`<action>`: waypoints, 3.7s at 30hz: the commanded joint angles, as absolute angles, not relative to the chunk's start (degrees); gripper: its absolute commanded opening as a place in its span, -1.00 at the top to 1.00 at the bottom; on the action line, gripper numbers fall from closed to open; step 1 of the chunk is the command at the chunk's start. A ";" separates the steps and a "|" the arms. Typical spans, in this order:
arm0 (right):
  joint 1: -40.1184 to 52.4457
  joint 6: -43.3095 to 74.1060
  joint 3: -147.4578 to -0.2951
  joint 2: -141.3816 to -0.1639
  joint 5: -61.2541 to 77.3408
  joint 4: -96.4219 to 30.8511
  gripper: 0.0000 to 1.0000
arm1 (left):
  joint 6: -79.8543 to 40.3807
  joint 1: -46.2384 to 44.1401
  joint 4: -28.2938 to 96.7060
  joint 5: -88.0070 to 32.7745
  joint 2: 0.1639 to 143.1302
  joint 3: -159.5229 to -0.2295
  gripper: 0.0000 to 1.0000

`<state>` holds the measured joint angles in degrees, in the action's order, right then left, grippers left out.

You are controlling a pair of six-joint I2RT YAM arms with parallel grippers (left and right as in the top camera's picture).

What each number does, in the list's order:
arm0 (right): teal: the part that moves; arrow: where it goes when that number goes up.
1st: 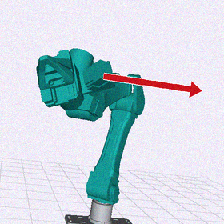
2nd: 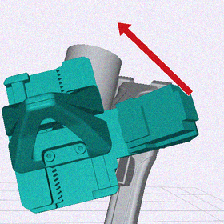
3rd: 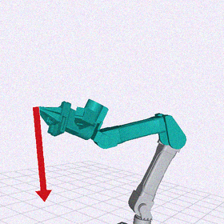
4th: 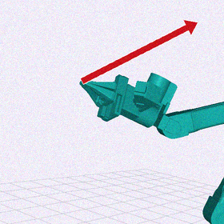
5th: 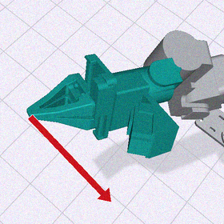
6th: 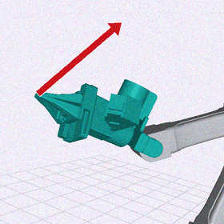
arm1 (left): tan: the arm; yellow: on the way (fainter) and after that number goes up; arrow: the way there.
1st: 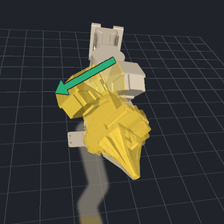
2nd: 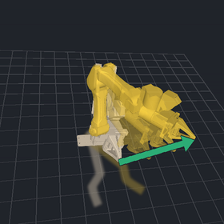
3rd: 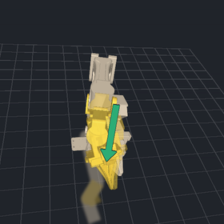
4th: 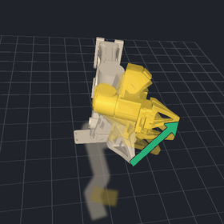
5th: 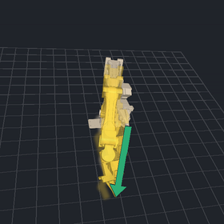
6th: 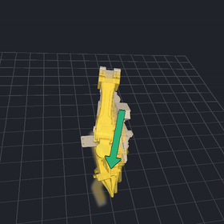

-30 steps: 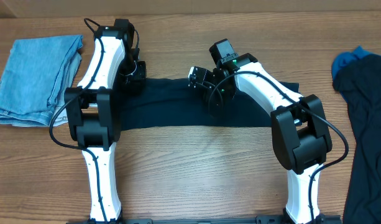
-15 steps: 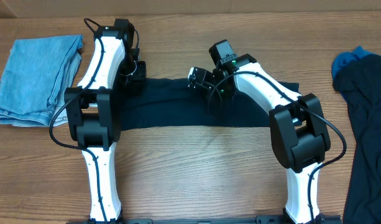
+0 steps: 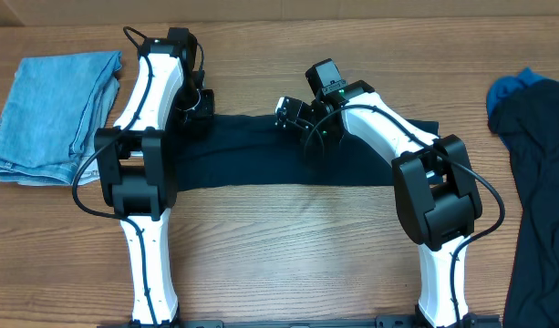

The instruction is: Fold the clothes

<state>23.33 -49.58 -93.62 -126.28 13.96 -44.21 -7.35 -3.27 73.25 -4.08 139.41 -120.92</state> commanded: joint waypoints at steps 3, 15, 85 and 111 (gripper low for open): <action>23.18 -49.25 -93.49 -124.29 13.56 -44.18 0.56 | -7.77 -3.38 73.28 -4.49 139.00 -122.04 0.53; 23.14 -49.25 -93.49 -124.29 12.47 -39.44 0.38 | -7.75 -3.40 74.11 -4.51 139.00 -122.04 0.53; 4.10 -9.78 -97.14 -119.63 11.55 -61.08 -0.11 | -7.27 -4.62 87.13 -13.15 139.39 -130.32 0.67; -10.87 4.23 -90.67 -119.72 2.61 -59.51 -0.07 | -6.39 -4.43 84.36 -8.36 139.39 -122.39 0.58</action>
